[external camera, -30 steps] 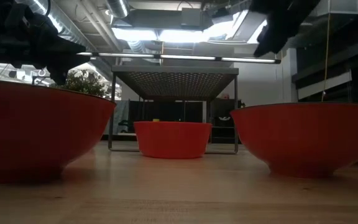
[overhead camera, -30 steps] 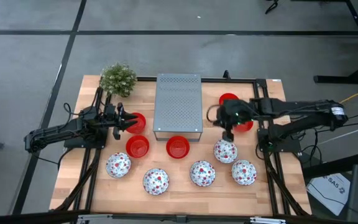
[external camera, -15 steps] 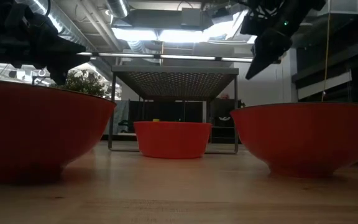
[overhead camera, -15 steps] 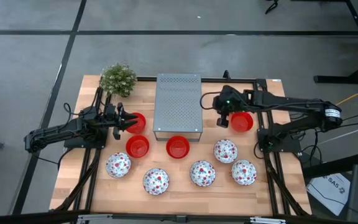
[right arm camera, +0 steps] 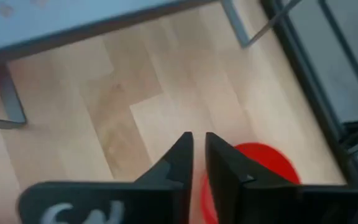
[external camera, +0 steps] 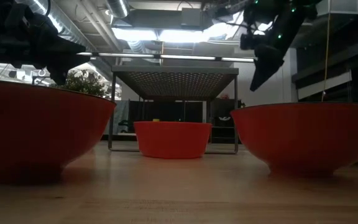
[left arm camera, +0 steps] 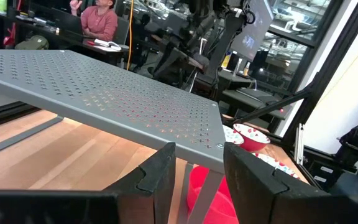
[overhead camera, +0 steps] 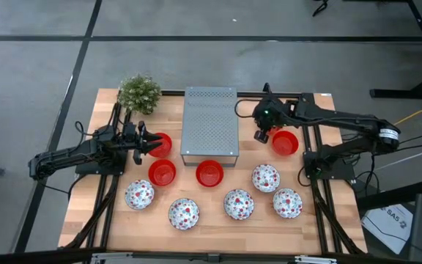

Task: Pick & Place Mini bowls
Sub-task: Put the red bowl on the shelf

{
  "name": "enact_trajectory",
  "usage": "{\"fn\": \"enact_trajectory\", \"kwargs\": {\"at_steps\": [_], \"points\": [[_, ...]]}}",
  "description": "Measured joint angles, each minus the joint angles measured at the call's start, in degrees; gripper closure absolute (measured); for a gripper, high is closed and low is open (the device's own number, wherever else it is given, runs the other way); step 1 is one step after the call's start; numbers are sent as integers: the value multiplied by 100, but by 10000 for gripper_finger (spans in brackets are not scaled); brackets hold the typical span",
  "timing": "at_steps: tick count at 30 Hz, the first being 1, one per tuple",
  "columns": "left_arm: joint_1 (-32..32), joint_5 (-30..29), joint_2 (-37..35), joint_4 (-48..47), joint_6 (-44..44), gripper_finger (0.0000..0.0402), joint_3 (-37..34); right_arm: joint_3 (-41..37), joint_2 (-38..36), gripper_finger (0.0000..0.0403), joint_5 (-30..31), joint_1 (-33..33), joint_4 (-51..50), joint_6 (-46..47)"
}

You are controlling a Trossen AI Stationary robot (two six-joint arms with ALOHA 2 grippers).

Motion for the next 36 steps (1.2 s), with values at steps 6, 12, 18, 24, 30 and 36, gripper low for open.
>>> {"fn": "enact_trajectory", "kwargs": {"at_steps": [6,12,18,24,30,36], "points": [[0,0,-1,0,0,272,1,0,428,260,3,-117,-29,549],[0,0,-1,0,0,272,1,0,804,221,4,-130,-50,931],[-1,0,-1,0,0,272,1,0,1133,227,199,-298,-466,955],[0,0,-1,0,0,272,-1,0,1326,232,194,-373,-604,990],[-1,1,-1,0,0,272,1,-25,1426,233,195,-379,-607,1335],[-2,0,-1,0,0,272,-1,-392,1430,233,196,-379,-350,1398]]}}
